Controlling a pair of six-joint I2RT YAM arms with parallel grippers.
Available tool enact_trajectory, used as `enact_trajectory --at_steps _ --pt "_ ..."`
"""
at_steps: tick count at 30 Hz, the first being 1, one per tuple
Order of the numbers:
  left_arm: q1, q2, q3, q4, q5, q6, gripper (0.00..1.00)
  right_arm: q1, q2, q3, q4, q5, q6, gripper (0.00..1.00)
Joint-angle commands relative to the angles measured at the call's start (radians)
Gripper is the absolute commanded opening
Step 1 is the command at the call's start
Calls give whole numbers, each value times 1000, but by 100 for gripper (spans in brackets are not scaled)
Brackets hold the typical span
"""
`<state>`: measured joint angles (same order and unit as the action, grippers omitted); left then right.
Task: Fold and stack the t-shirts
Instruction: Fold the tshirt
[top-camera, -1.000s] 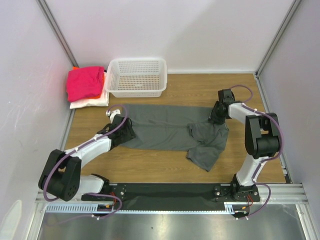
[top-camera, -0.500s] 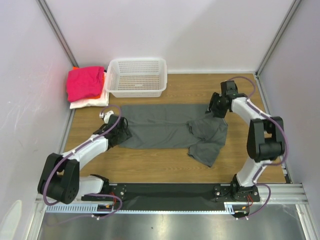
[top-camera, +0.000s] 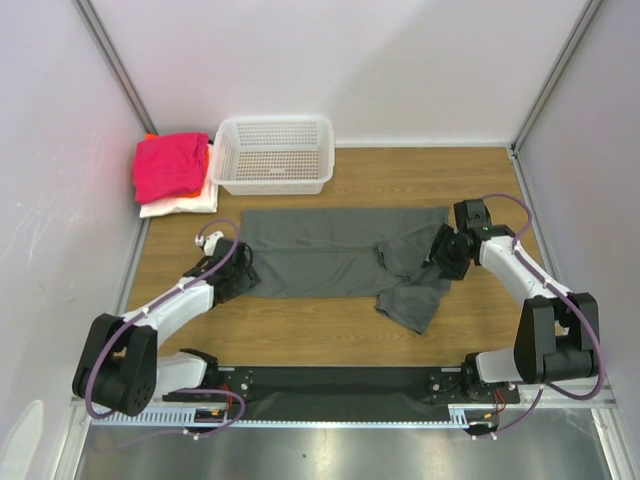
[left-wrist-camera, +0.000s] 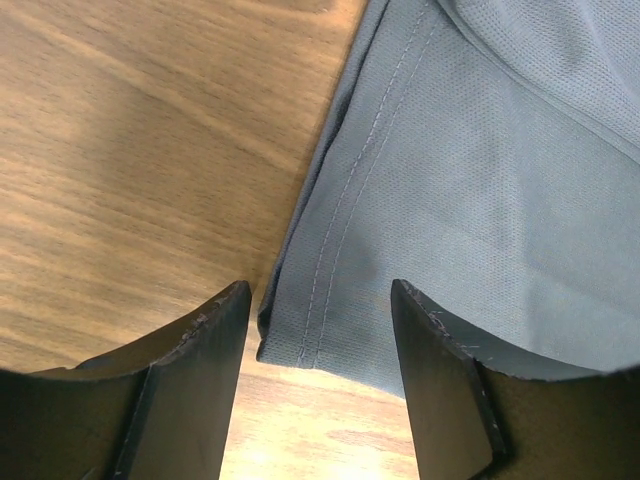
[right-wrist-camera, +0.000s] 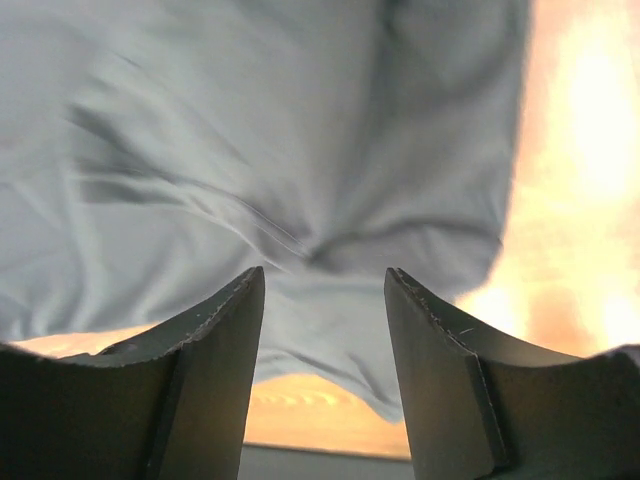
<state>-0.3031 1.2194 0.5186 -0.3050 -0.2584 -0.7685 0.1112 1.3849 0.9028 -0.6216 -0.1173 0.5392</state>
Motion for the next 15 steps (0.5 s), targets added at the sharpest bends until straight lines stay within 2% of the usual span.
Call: enact_trajectory --at_steps 1,6,12,15 --pt "13 -23 -2 -11 -4 8 64 -15 -66 -18 -52 25 45 58" --pt "13 -109 -44 12 11 23 62 -22 -121 -67 -101 39 65 59" --pt "15 -110 -75 52 59 18 61 -36 -194 -183 -113 -7 90 59" --pt "13 -107 -89 78 61 20 52 -38 -234 -240 -81 -39 90 60"
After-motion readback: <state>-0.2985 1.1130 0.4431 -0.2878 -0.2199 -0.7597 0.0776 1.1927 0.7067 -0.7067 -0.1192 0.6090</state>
